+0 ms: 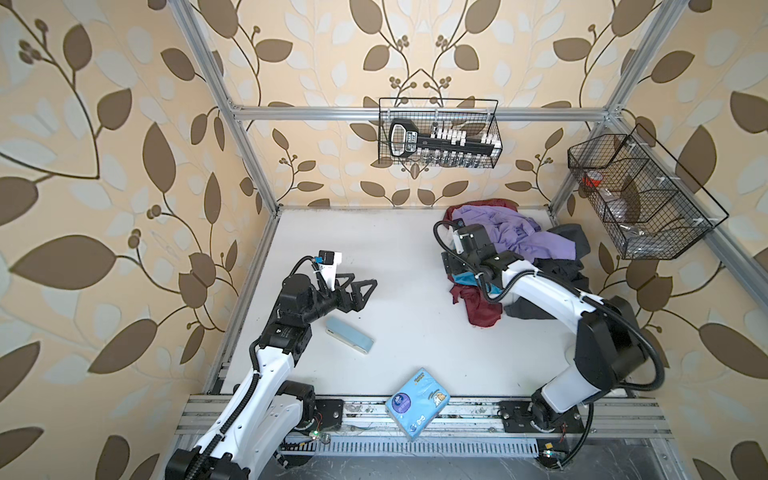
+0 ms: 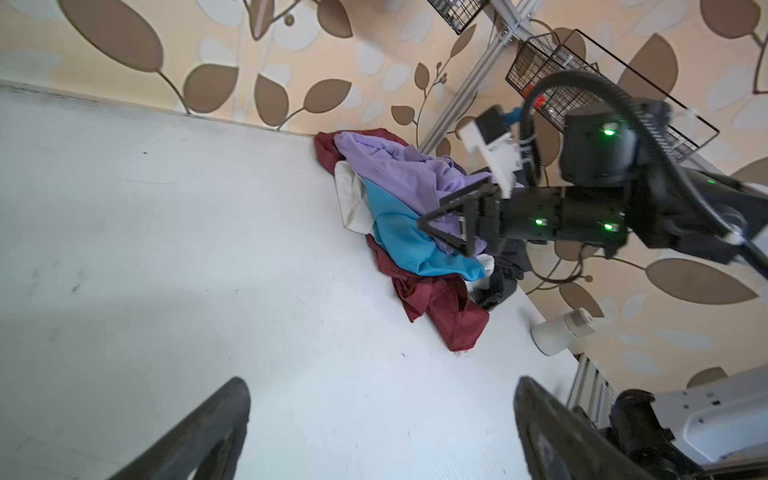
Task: Pick out a specific cloth from the pile
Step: 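Reach the right gripper into the clothes pile while the left arm rises forward, then close the right gripper on the teal cloth in the pile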
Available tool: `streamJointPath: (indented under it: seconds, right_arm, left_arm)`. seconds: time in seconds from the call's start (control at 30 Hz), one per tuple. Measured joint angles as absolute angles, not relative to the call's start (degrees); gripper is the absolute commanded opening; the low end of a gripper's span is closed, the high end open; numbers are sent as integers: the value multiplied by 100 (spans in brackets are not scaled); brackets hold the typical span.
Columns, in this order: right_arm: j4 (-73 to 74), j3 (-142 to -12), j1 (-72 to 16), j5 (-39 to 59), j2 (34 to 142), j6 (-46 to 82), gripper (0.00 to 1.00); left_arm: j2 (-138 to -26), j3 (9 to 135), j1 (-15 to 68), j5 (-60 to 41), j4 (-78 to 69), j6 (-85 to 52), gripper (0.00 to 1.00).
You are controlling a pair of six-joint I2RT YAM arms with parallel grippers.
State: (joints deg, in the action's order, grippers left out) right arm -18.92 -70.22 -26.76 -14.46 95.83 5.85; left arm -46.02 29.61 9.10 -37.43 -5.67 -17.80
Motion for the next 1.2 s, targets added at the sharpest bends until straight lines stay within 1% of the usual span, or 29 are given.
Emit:
streamJointPath:
  seconds: [0.1, 0.27, 0.33, 0.47, 0.5, 0.53, 0.57, 0.63, 0.73, 0.97, 1.13, 1.2]
  right_arm:
    - [-2176, -7328, -2589, -1568, 10082, 543, 74]
    - [-2449, -7502, -2296, -1610, 10532, 530, 69]
    - [-2499, -7509, -2187, -1612, 10661, 541, 65]
    - [-2578, -7509, -2119, -1605, 10833, 567, 50]
    - [-2582, -7511, -2123, -1586, 10886, 572, 48]
    - [-2582, -7511, -2126, -1575, 10923, 589, 47]
    - [-2585, -7511, -2126, -1559, 10956, 611, 49]
    - [-2589, -7511, -2126, -1498, 10986, 670, 58]
    - [-2565, -7511, -2123, -1387, 10978, 679, 61]
    - [-2506, -7456, -2185, -1022, 10805, 766, 76]
    - [-2429, -7347, -2279, -943, 10777, 764, 76]
    - [-2423, -7325, -2290, -947, 10781, 766, 73]
  left_arm:
    - [-4674, 3052, 1009, -3894, -528, -1682, 99]
    - [-4724, 3133, 1094, -4021, -462, -1542, 99]
    - [-4735, 3133, 1096, -4034, -425, -1503, 99]
    - [-4742, 3133, 1109, -4036, -392, -1474, 99]
    - [-4742, 3133, 1129, -4036, -386, -1468, 99]
    - [-4742, 3135, 1135, -4036, -379, -1455, 99]
    - [-4742, 3135, 1164, -4034, -370, -1446, 99]
    - [-4742, 3144, 1203, -4032, -342, -1406, 99]
    - [-4731, 3168, 1225, -4029, -272, -1369, 99]
    - [-4720, 3216, 1251, -4007, -174, -1347, 99]
    - [-4711, 3218, 1317, -4001, -121, -1341, 99]
    - [-4698, 3218, 1319, -3999, -102, -1339, 99]
